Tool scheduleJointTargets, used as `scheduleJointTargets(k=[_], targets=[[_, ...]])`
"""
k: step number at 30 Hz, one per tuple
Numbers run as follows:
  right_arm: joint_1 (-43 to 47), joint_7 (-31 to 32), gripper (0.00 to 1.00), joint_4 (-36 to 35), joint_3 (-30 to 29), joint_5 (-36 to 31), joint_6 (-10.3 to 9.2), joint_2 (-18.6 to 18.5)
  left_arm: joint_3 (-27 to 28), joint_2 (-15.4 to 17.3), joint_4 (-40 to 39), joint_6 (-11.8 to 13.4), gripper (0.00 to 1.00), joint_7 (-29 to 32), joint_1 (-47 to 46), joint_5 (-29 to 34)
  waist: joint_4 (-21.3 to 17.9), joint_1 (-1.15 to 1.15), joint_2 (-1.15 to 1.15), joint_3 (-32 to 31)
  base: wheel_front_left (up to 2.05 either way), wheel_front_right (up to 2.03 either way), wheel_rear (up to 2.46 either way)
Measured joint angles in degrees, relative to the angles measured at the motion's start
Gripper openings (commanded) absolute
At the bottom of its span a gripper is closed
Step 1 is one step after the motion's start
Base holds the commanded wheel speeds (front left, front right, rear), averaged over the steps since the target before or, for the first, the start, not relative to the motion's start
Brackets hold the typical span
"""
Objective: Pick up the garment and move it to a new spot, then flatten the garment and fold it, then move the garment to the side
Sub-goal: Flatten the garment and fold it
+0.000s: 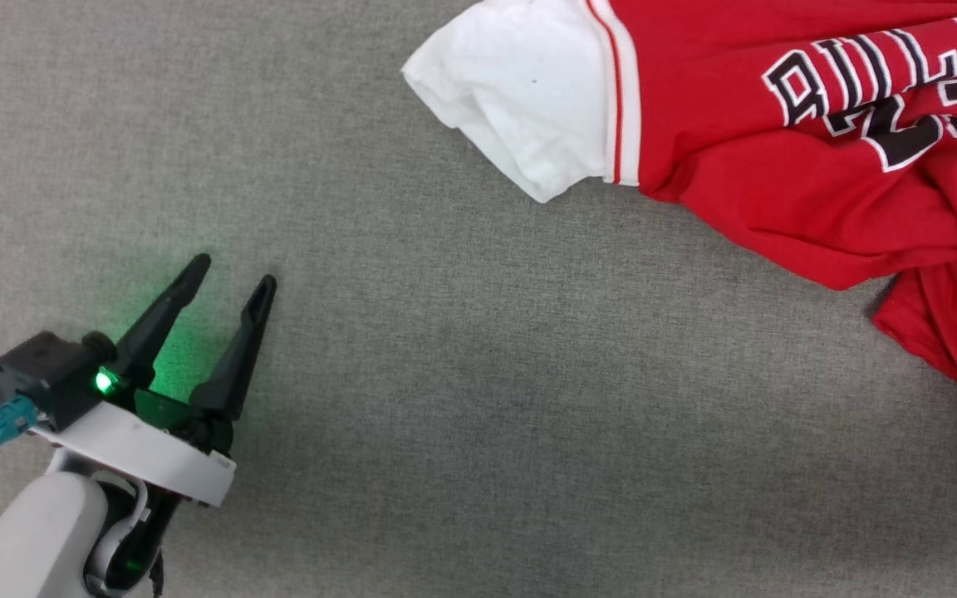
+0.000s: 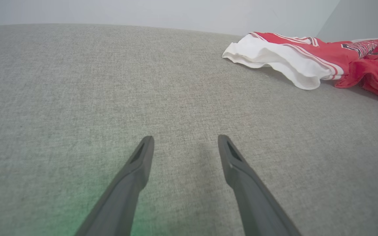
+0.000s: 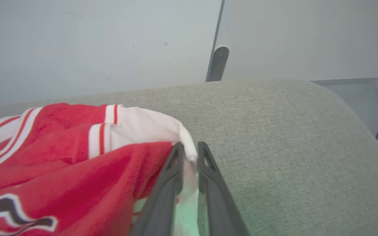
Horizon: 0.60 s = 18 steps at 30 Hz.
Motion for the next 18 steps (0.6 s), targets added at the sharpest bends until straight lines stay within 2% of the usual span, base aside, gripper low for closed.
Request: scheduleJointTargets(k=[6, 10, 13, 18], targets=[[-2.8, -5.0, 1.00, 1.6, -7.8, -5.4, 0.00, 2.1, -0.2, 0.3, 0.0, 0.0, 1.00, 0.0, 0.0, -0.1, -0.1, 0.00, 0.00, -0.2, 0.00, 0.00, 0.00], [-3.2, -7.3, 1.00, 2.7, -9.5, -6.8, 0.00, 2.6, -0.5, 0.2, 0.1, 0.0, 1.00, 0.0, 0.0, -0.1, -0.2, 0.00, 0.00, -0.7, 0.00, 0.00, 0.00], [-3.0, -10.1, 1.00, 3.7, -6.3, -5.2, 0.00, 2.0, -0.5, 0.0, 0.4, 0.0, 1.00, 0.0, 0.0, -0.3, -0.3, 0.00, 0.00, -1.4, 0.00, 0.00, 0.00], [3.8, -15.2, 1.00, 2.6, 5.6, 1.2, 0.00, -0.4, 0.7, 0.1, 1.0, 0.0, 1.00, 0.0, 0.8, -0.4, -0.6, 0.00, 0.00, -3.5, 0.00, 0.00, 0.00]])
